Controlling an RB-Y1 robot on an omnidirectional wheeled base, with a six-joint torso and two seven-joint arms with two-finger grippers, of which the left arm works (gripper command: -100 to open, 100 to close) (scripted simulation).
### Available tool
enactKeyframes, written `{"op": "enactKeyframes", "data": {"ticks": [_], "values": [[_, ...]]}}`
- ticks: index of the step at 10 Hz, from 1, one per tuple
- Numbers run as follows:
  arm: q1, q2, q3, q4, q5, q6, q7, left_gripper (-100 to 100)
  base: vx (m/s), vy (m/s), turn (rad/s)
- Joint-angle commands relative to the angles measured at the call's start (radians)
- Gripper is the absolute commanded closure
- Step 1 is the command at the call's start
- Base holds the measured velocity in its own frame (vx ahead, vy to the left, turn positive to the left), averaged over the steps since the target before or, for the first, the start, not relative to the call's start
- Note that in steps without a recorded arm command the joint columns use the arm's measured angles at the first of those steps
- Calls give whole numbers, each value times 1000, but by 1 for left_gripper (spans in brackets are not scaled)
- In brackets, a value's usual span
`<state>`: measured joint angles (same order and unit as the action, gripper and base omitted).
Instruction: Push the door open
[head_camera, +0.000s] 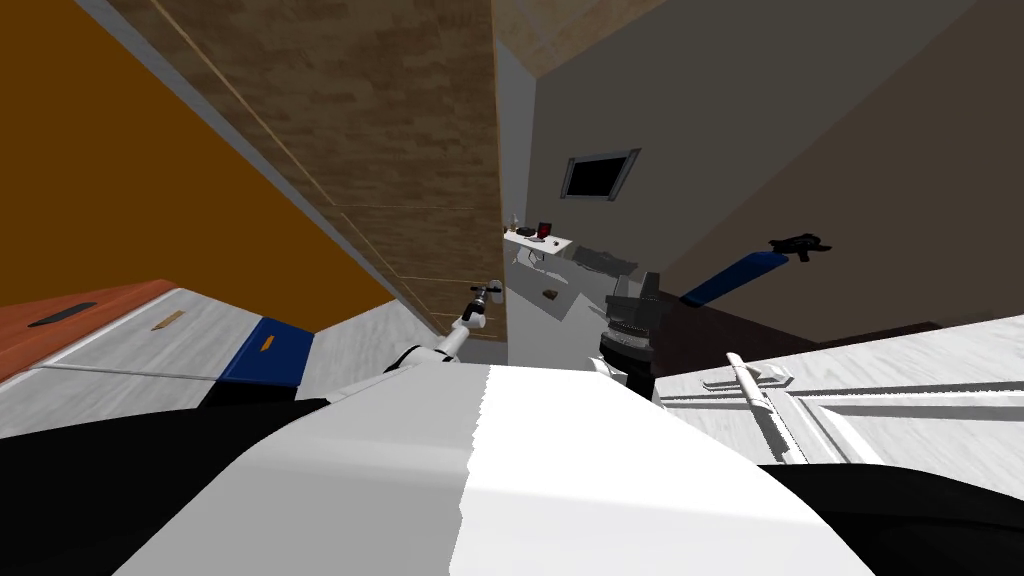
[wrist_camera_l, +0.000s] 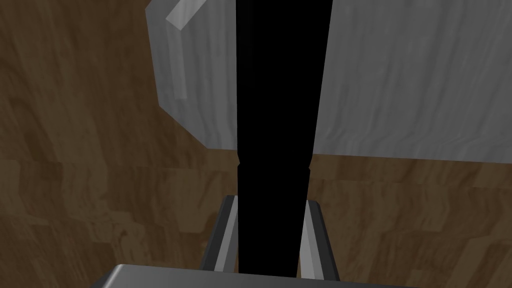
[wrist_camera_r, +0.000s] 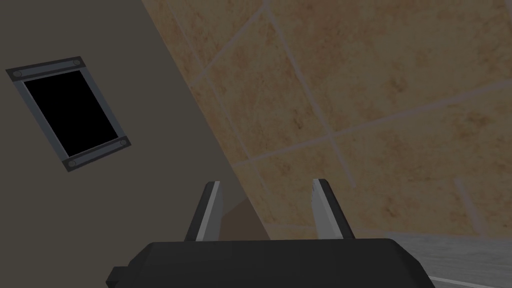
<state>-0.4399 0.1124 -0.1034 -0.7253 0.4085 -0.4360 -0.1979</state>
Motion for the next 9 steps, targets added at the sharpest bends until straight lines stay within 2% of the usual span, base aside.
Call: {"op": "enactKeyframes", "data": {"ticks": [1, 5, 6, 9], "values": [[-5, 6, 16, 3, 3, -7, -2, 100, 153, -124, 56], [-5, 16, 50, 12, 9, -11, -10, 100, 145, -123, 63], [2, 17, 50, 6, 9, -4, -12, 100, 63, -37, 46], [2, 32, 84, 12, 18, -10, -21, 100, 150, -78, 63]]}}
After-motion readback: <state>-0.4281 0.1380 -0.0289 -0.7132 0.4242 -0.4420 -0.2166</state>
